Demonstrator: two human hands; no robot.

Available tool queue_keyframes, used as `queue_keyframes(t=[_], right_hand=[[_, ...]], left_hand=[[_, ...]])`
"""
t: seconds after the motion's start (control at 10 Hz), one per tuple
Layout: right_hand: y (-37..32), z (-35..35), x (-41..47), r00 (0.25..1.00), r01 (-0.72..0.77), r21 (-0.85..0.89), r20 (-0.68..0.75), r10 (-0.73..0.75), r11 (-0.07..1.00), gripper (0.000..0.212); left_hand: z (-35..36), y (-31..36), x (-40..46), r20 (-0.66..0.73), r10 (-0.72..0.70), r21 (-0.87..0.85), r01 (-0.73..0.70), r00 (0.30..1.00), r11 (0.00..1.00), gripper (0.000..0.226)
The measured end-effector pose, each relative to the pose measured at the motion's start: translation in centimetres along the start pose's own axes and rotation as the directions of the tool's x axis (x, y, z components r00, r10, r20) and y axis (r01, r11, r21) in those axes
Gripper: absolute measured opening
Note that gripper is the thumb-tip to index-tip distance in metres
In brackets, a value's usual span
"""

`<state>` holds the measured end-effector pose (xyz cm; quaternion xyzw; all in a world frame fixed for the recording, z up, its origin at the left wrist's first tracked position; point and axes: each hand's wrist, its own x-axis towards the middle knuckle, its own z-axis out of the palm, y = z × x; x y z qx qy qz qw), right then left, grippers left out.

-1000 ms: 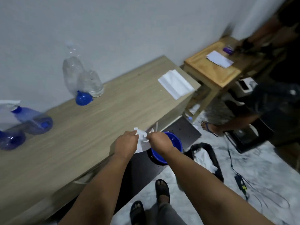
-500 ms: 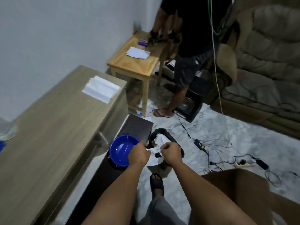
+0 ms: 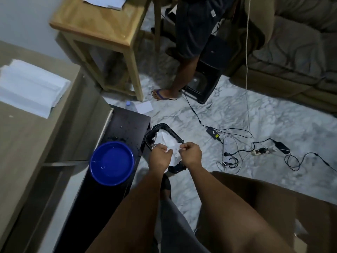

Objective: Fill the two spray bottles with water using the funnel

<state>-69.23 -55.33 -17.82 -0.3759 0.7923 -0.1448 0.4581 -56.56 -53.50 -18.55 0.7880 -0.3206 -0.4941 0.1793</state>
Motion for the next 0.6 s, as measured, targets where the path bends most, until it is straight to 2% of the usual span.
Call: queue_keyframes(t=[0.2, 0.3, 0.4, 0.5, 0.6], right_hand=[[0.0, 1.0, 5.1, 0.99, -0.056, 0.011, 0.13, 0.054, 0.998, 0.032], [0.3, 1.7, 6.0, 0.985, -0.074, 0.007, 0.16, 0.072, 0.997, 0.035], [0.5, 1.8, 5.6, 0.984, -0.048, -0.083, 0.17, 0.062, 0.995, 0.03], [0.3, 1.6, 3.7, 0.975, 0.071, -0.279, 0.223, -0.007, 0.958, 0.024], [-0.8, 1.6, 1.1, 0.955, 0.158, -0.37, 0.292, -0.047, 0.915, 0.024]], left_hand=[[2.5, 0.4, 3.6, 0.132, -0.014, -0.036, 0.019, 0.991, 0.999, 0.034], [3.1, 0.0, 4.1, 0.154, -0.047, -0.012, 0.05, 0.987, 0.999, 0.036], [2.6, -0.1, 3.9, 0.154, -0.035, 0.012, 0.034, 0.987, 0.999, 0.037], [0.6, -0.2, 2.8, 0.145, -0.035, 0.067, 0.025, 0.989, 0.997, 0.035], [-1.9, -0.3, 1.5, 0.12, 0.007, 0.154, -0.026, 0.993, 0.988, 0.038]])
